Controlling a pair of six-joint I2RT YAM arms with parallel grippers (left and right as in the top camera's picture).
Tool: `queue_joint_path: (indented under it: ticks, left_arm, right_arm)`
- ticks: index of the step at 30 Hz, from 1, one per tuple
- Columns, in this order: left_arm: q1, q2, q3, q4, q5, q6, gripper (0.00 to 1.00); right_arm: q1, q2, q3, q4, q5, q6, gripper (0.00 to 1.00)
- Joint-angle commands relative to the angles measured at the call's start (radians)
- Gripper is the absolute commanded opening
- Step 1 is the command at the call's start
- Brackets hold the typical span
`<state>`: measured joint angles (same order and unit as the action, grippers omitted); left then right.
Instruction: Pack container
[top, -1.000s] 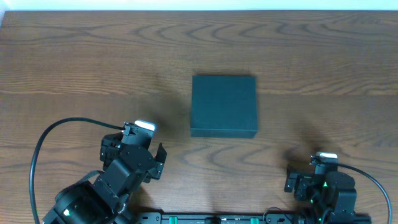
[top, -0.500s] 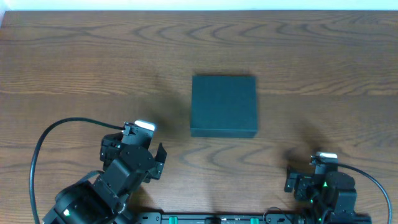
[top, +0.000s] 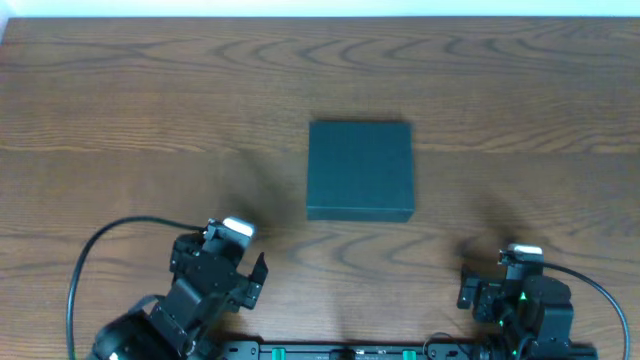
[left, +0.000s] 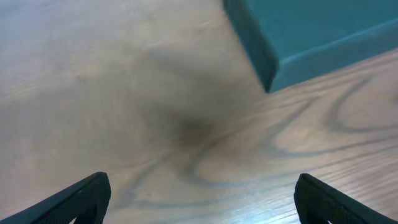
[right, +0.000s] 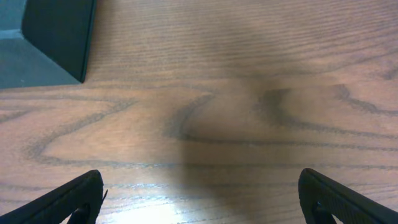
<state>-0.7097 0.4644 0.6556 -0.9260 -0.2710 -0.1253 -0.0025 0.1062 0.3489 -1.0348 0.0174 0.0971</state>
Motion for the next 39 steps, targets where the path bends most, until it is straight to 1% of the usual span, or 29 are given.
queue_joint_path:
  ticks: [1, 3, 5, 7, 10, 15, 23, 27, 30, 33, 39]
  left_arm:
    - [0.114, -0.095, -0.094, 0.014, 0.069, -0.062, 0.95]
    - [0.207, -0.143, -0.133, 0.010, 0.143, -0.056, 0.95]
    - [0.293, -0.185, -0.164, 0.006, 0.200, -0.016, 0.95]
    - [0.351, -0.222, -0.193, 0.006, 0.220, 0.006, 0.95]
    - [0.404, -0.267, -0.235, 0.003, 0.220, 0.006, 0.95]
    - [0.448, -0.323, -0.305, 0.003, 0.220, 0.006, 0.95]
    - [0.458, -0.393, -0.382, -0.006, 0.220, 0.006, 0.95]
    - [0.497, -0.425, -0.387, -0.002, 0.225, 0.007, 0.95]
    - [0.549, -0.455, -0.387, -0.002, 0.240, 0.041, 0.95]
    - [0.585, -0.461, -0.388, -0.002, 0.239, 0.044, 0.95]
    - [0.592, -0.461, -0.388, -0.002, 0.239, 0.044, 0.95]
  right_arm:
    - [-0.007, -0.009, -0.007, -0.005, -0.007, -0.013, 0.99]
    - [-0.007, -0.009, -0.007, -0.005, -0.007, -0.013, 0.99]
    - [-0.007, -0.009, -0.007, -0.005, -0.007, -0.013, 0.99]
    - [-0.007, -0.009, -0.007, -0.005, -0.007, -0.013, 0.99]
    - [-0.007, -0.009, -0.007, -0.005, -0.007, -0.013, 0.99]
    - [-0.007, -0.009, -0.007, -0.005, -0.007, -0.013, 0.99]
    - [-0.007, -0.009, -0.007, -0.005, -0.007, -0.013, 0.99]
    - [-0.007, -0.009, -0.007, -0.005, -0.007, -0.013, 0.99]
    - [-0.007, -0.009, -0.007, -0.005, -0.007, -0.013, 0.99]
    - [-0.007, -0.009, -0.007, -0.005, -0.007, -0.013, 0.99]
    - [-0.007, -0.009, -0.007, -0.005, -0.007, -0.013, 0.99]
